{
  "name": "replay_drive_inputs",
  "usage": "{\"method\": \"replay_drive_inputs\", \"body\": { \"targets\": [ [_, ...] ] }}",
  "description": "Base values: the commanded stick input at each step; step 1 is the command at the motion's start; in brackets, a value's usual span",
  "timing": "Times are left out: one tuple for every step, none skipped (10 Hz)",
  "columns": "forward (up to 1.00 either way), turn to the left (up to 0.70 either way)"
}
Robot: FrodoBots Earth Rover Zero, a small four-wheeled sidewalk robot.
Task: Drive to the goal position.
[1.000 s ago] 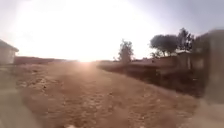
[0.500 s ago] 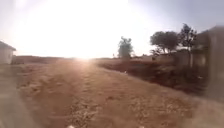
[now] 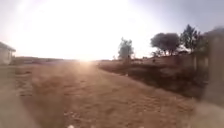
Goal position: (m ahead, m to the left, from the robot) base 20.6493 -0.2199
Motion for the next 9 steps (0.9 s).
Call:
{"method": "replay_drive_inputs", "body": {
  "targets": [
    [0.70, 0.00],
    [0.70, 0.00],
    [0.70, 0.00],
    [0.70, 0.00],
    [0.70, 0.00],
    [0.70, 0.00],
    [0.70, 0.00],
    [0.70, 0.00],
    [0.70, 0.01]
  ]
}}
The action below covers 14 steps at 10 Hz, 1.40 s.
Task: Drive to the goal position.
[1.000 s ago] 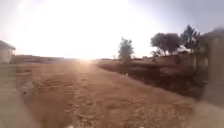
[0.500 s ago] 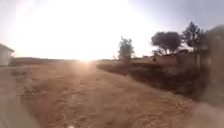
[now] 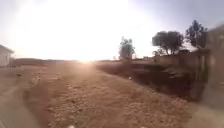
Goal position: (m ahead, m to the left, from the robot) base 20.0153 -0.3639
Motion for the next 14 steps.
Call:
{"method": "replay_drive_inputs", "body": {
  "targets": [
    [0.70, 0.09],
    [0.70, 0.35],
    [0.70, 0.35],
    [0.70, 0.17],
    [0.70, 0.00],
    [0.70, 0.00],
    [0.70, 0.00],
    [0.70, 0.00],
    [0.70, 0.00],
    [0.70, 0.00],
    [0.70, 0.16],
    [0.70, 0.30],
    [0.70, 0.35],
    [0.70, 0.05]
  ]
}}
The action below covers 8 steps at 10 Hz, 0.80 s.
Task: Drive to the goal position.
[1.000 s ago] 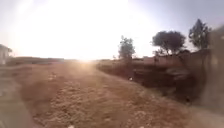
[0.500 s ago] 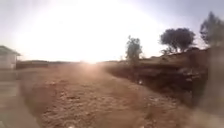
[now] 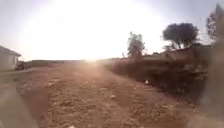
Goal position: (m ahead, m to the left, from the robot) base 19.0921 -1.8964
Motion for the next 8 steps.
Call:
{"method": "replay_drive_inputs", "body": {
  "targets": [
    [0.70, 0.00],
    [0.70, 0.00],
    [0.70, 0.00],
    [0.70, 0.00],
    [0.70, 0.00],
    [0.70, 0.00],
    [0.70, 0.00],
    [0.70, 0.00]
  ]
}}
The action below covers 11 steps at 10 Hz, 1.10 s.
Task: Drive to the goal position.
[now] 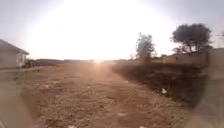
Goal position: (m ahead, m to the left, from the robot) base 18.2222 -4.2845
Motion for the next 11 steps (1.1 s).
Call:
{"method": "replay_drive_inputs", "body": {
  "targets": [
    [0.70, 0.00],
    [0.70, 0.00],
    [0.70, 0.00],
    [0.70, 0.00],
    [0.70, 0.00],
    [0.70, 0.00],
    [0.70, 0.00],
    [0.70, 0.11],
    [0.70, 0.27],
    [0.70, 0.35],
    [0.70, 0.35]
  ]
}}
